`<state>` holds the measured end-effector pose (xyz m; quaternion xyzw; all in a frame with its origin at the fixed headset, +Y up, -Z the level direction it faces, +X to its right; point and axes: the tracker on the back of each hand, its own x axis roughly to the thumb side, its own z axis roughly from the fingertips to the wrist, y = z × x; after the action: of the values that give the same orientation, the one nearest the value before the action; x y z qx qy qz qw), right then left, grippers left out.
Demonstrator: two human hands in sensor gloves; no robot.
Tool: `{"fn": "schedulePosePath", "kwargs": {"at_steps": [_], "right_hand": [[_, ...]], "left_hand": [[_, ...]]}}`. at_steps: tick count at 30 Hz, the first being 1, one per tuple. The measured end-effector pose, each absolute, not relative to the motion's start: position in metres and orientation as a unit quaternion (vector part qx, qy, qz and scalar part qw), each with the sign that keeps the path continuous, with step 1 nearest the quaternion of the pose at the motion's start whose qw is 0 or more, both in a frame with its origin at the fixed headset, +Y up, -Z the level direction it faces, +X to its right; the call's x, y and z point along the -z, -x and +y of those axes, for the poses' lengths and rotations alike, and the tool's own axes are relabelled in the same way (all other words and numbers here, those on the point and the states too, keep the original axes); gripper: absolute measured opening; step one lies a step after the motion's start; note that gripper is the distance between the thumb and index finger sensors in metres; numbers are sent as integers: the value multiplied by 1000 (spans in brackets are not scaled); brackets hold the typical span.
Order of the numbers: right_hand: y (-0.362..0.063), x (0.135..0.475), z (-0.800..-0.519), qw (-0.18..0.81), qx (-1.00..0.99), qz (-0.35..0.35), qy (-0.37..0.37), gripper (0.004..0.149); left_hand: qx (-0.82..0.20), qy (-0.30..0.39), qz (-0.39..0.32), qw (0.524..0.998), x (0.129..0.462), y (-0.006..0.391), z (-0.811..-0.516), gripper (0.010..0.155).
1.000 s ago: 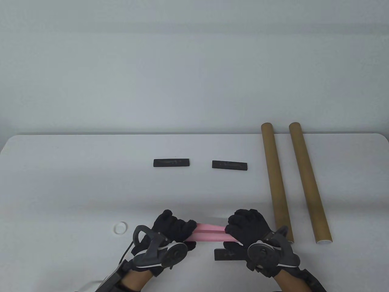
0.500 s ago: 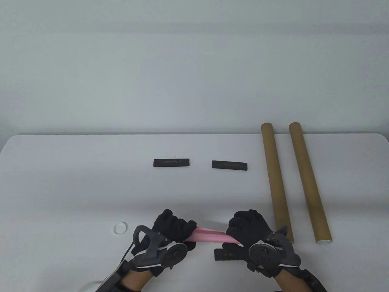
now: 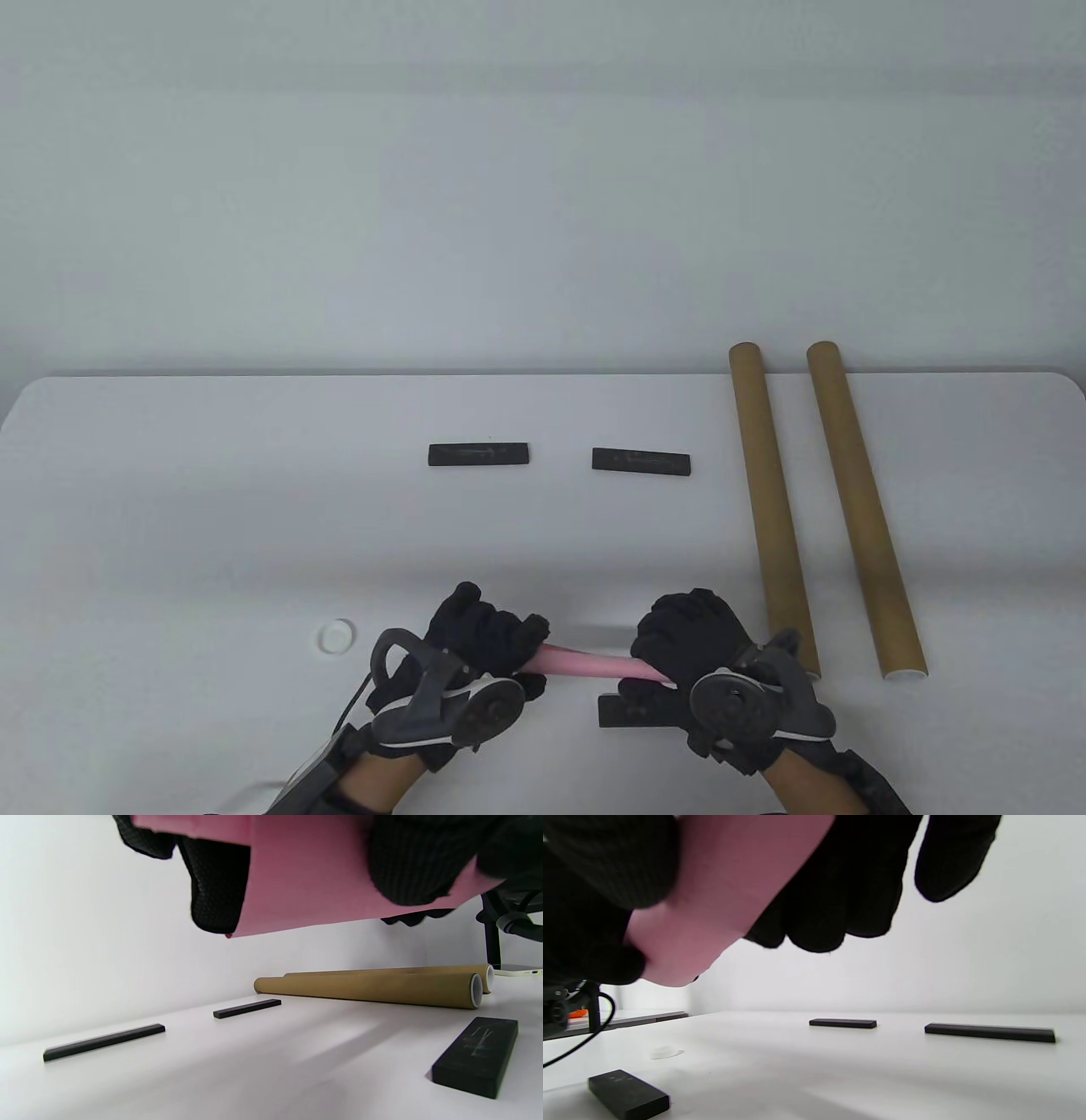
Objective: Roll up papers and store in mailing tubes
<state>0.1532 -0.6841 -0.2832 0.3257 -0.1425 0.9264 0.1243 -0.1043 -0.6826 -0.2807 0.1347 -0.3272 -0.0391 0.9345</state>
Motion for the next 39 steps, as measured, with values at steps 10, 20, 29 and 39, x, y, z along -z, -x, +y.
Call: {"fn": "schedulePosePath", "kwargs": {"at_steps": [10, 20, 29, 39], "right_hand": [[-151, 281, -683, 95, -928, -161, -322, 52], [-153, 279, -680, 101, -926, -179, -318, 65], [-155, 284, -681, 143, -924, -131, -330, 58], [-151, 282, -681, 98, -928, -151, -327, 53]], "left_hand": [[18, -111, -322, 940, 285, 108, -684, 65], [-4, -103, -316, 943, 288, 113, -682, 63], [35, -135, -331, 933, 282, 107, -681, 62], [30, -121, -324, 938, 287, 110, -686, 63]]}}
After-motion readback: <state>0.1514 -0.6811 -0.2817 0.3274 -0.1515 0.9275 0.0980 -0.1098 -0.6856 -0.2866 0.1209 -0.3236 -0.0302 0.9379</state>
